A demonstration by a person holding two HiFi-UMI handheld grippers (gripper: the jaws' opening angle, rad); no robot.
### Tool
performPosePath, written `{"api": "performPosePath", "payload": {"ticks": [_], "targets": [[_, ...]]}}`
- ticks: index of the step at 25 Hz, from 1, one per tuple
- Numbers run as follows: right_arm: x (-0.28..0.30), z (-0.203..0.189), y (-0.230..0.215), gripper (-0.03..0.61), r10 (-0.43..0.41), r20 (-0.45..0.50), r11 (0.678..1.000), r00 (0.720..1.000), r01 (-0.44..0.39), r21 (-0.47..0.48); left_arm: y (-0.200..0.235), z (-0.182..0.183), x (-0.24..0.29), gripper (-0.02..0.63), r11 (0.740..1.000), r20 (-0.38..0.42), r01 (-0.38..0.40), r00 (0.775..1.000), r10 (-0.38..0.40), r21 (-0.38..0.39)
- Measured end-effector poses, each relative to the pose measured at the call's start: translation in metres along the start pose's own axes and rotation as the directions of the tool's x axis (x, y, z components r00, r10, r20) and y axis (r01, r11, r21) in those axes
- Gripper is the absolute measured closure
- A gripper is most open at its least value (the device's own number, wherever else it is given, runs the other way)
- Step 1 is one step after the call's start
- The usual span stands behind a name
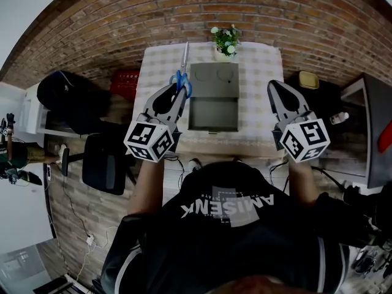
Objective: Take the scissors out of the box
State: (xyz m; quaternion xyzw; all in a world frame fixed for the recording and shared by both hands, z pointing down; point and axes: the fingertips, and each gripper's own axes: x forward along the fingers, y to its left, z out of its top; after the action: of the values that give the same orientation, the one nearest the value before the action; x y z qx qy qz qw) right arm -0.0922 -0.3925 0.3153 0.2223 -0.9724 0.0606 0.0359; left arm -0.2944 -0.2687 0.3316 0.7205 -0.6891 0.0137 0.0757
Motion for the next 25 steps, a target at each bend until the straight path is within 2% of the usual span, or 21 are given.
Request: {"api": "performPosePath", "payload": {"ticks": [5, 12, 19, 23, 25], "targets": [[0.002, 0.018, 0.003, 0.537, -0.065, 0.04, 0.997, 0.997, 0.067, -0.04, 0.003, 0.017, -0.019, 0.525, 0.999, 0.048, 0.011, 0.999, -0.013, 0.053], [0.009, 0.033, 0.02, 0.538, -0.101, 0.075, 0.992, 0.992, 0.106, -0.066, 0.024, 0.039, -0.041, 0.525, 0.999, 0.128, -0.008, 0.992, 0.002, 0.044], [0.019, 0.032, 0.034, 0.538, -0.14, 0.062, 0.987, 0.988, 0.145, -0.071, 0.043, 0.049, -0.05, 0.525, 0.998, 0.149, 0.008, 0.989, -0.017, 0.061], [0.021, 0.028, 0.038, 0.538, -0.161, 0.048, 0.983, 0.986, 0.164, -0.078, 0.044, 0.047, -0.051, 0.525, 0.991, 0.133, 0.014, 0.991, -0.032, 0.13], [0.022, 0.028, 0.038, 0.538, -0.172, 0.042, 0.981, 0.984, 0.175, -0.082, 0.044, 0.047, -0.052, 0.525, 0.991, 0.142, 0.024, 0.989, -0.042, 0.131]]}}
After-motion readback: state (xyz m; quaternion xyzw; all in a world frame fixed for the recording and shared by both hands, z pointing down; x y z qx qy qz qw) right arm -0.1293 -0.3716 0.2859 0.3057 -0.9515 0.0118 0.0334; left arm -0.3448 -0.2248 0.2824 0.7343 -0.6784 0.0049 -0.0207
